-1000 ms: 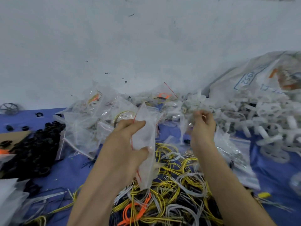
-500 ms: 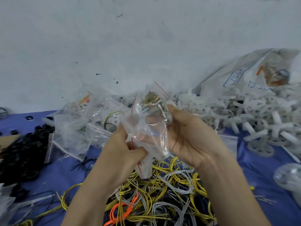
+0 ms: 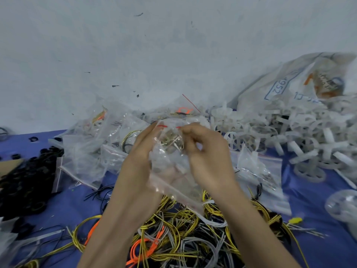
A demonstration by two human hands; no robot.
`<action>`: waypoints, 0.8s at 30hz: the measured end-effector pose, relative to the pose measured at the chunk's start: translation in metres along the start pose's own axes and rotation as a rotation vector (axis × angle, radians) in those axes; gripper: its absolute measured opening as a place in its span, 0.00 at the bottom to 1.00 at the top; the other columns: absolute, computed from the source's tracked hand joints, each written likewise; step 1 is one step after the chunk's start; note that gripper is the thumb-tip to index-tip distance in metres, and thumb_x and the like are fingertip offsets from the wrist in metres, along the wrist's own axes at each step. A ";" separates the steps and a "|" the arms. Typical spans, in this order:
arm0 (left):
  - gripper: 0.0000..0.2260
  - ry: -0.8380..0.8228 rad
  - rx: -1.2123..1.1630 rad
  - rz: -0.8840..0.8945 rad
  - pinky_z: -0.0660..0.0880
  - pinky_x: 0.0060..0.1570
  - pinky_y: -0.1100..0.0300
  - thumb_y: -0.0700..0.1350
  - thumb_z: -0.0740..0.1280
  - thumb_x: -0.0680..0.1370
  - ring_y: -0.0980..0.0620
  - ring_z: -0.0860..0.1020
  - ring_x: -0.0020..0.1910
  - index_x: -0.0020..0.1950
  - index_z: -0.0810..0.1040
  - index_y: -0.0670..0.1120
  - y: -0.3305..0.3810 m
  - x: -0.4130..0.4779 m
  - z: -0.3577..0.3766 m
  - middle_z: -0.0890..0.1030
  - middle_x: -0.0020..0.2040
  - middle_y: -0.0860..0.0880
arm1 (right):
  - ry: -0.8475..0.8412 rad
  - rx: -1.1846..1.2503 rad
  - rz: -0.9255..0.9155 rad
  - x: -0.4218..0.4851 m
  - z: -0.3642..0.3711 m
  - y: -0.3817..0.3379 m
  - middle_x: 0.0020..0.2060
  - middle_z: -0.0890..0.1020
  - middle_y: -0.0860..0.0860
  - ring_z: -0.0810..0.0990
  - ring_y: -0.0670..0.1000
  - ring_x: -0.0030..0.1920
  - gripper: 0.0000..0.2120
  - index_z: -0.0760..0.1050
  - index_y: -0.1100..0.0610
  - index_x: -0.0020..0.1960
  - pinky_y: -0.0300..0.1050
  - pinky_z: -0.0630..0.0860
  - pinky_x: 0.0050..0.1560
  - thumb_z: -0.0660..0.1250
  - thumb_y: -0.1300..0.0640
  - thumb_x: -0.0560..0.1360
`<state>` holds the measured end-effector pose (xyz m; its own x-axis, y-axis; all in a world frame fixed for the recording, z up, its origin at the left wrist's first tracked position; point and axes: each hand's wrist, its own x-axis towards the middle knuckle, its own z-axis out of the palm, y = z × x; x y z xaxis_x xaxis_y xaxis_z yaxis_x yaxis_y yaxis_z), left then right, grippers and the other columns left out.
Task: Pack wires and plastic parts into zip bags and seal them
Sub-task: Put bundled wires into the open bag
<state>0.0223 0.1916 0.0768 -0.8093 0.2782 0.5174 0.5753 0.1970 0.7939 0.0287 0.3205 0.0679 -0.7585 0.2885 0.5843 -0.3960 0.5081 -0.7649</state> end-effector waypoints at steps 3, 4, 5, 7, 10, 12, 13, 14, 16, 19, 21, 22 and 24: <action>0.36 -0.062 0.164 0.100 0.69 0.50 0.76 0.26 0.64 0.68 0.72 0.72 0.57 0.64 0.70 0.62 0.007 -0.016 0.002 0.68 0.65 0.70 | -0.275 -0.628 -0.084 -0.004 0.002 0.010 0.45 0.82 0.56 0.78 0.57 0.47 0.10 0.80 0.57 0.48 0.43 0.68 0.42 0.61 0.65 0.73; 0.37 -0.154 0.205 0.107 0.69 0.43 0.77 0.27 0.64 0.68 0.66 0.60 0.57 0.66 0.69 0.63 0.009 -0.022 0.003 0.66 0.66 0.72 | -0.384 -0.770 -0.027 -0.005 0.003 0.013 0.47 0.81 0.57 0.79 0.58 0.49 0.10 0.79 0.57 0.50 0.44 0.69 0.43 0.61 0.63 0.74; 0.36 -0.238 0.213 0.111 0.69 0.37 0.77 0.29 0.64 0.68 0.62 0.68 0.30 0.67 0.70 0.62 0.011 -0.024 0.007 0.65 0.67 0.74 | -0.461 -0.850 0.050 -0.008 0.004 0.016 0.49 0.81 0.56 0.79 0.58 0.52 0.10 0.78 0.58 0.52 0.44 0.70 0.44 0.61 0.62 0.75; 0.32 -0.343 0.249 0.159 0.65 0.34 0.79 0.32 0.64 0.66 0.70 0.75 0.32 0.65 0.73 0.59 0.016 -0.027 0.014 0.63 0.68 0.74 | -0.519 -0.872 0.177 -0.011 0.002 0.020 0.54 0.80 0.54 0.78 0.56 0.56 0.11 0.75 0.57 0.58 0.46 0.72 0.49 0.59 0.60 0.78; 0.32 -0.295 0.255 0.204 0.64 0.36 0.81 0.34 0.63 0.67 0.73 0.69 0.31 0.69 0.70 0.55 0.012 -0.030 0.025 0.60 0.69 0.75 | -0.605 -0.445 0.326 0.001 -0.011 0.019 0.63 0.75 0.57 0.73 0.58 0.65 0.15 0.70 0.59 0.66 0.50 0.71 0.64 0.58 0.62 0.80; 0.34 -0.190 0.198 0.113 0.64 0.40 0.82 0.36 0.63 0.71 0.72 0.51 0.36 0.74 0.63 0.59 0.006 -0.027 0.027 0.56 0.69 0.77 | -0.629 0.128 0.379 0.004 -0.031 0.010 0.65 0.75 0.54 0.73 0.53 0.66 0.13 0.74 0.54 0.62 0.50 0.69 0.68 0.61 0.60 0.79; 0.35 -0.153 0.179 0.076 0.63 0.41 0.83 0.37 0.64 0.71 0.74 0.65 0.31 0.74 0.61 0.60 0.006 -0.025 0.026 0.56 0.68 0.78 | -0.642 0.290 0.363 0.003 -0.045 0.006 0.65 0.75 0.49 0.73 0.47 0.66 0.13 0.75 0.49 0.62 0.48 0.68 0.69 0.63 0.56 0.79; 0.35 -0.125 0.173 0.057 0.61 0.42 0.85 0.36 0.65 0.72 0.77 0.66 0.33 0.74 0.61 0.60 0.003 -0.023 0.026 0.56 0.68 0.78 | -0.681 0.332 0.300 0.003 -0.059 0.004 0.65 0.75 0.44 0.72 0.42 0.66 0.14 0.75 0.47 0.63 0.46 0.67 0.69 0.64 0.52 0.77; 0.36 -0.061 0.177 0.023 0.60 0.40 0.86 0.32 0.66 0.72 0.80 0.68 0.34 0.74 0.61 0.59 -0.005 -0.019 0.024 0.57 0.65 0.79 | -0.689 0.358 0.155 0.010 -0.087 0.005 0.60 0.79 0.45 0.76 0.43 0.63 0.15 0.77 0.47 0.62 0.43 0.72 0.65 0.65 0.51 0.76; 0.36 -0.011 0.152 0.022 0.71 0.43 0.77 0.32 0.65 0.72 0.67 0.73 0.34 0.72 0.64 0.62 -0.012 -0.012 0.018 0.58 0.62 0.83 | -0.263 0.398 0.234 0.031 -0.120 0.031 0.44 0.86 0.55 0.84 0.53 0.49 0.10 0.82 0.57 0.54 0.43 0.79 0.50 0.65 0.56 0.76; 0.35 -0.029 0.138 0.043 0.75 0.47 0.65 0.34 0.66 0.72 0.65 0.77 0.46 0.65 0.63 0.71 -0.014 -0.009 0.015 0.57 0.62 0.84 | 0.108 0.015 0.377 0.058 -0.132 0.075 0.49 0.83 0.56 0.81 0.55 0.50 0.13 0.78 0.59 0.60 0.46 0.77 0.50 0.65 0.59 0.76; 0.34 -0.046 0.142 0.064 0.75 0.53 0.59 0.37 0.67 0.71 0.68 0.74 0.55 0.61 0.63 0.74 -0.015 -0.008 0.015 0.57 0.62 0.84 | 0.187 -0.262 0.442 0.069 -0.139 0.098 0.58 0.78 0.58 0.77 0.58 0.57 0.18 0.72 0.58 0.66 0.51 0.75 0.56 0.64 0.60 0.76; 0.33 -0.073 0.151 0.088 0.74 0.57 0.50 0.39 0.66 0.71 0.72 0.67 0.62 0.59 0.62 0.75 -0.017 -0.006 0.017 0.57 0.63 0.83 | 0.045 -0.717 0.614 0.079 -0.155 0.143 0.74 0.54 0.60 0.59 0.66 0.71 0.29 0.57 0.52 0.75 0.63 0.63 0.67 0.61 0.61 0.77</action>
<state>0.0192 0.2022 0.0549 -0.7475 0.3671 0.5536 0.6591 0.3062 0.6869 -0.0079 0.5421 0.0470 -0.7022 0.6946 0.1563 0.4896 0.6306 -0.6022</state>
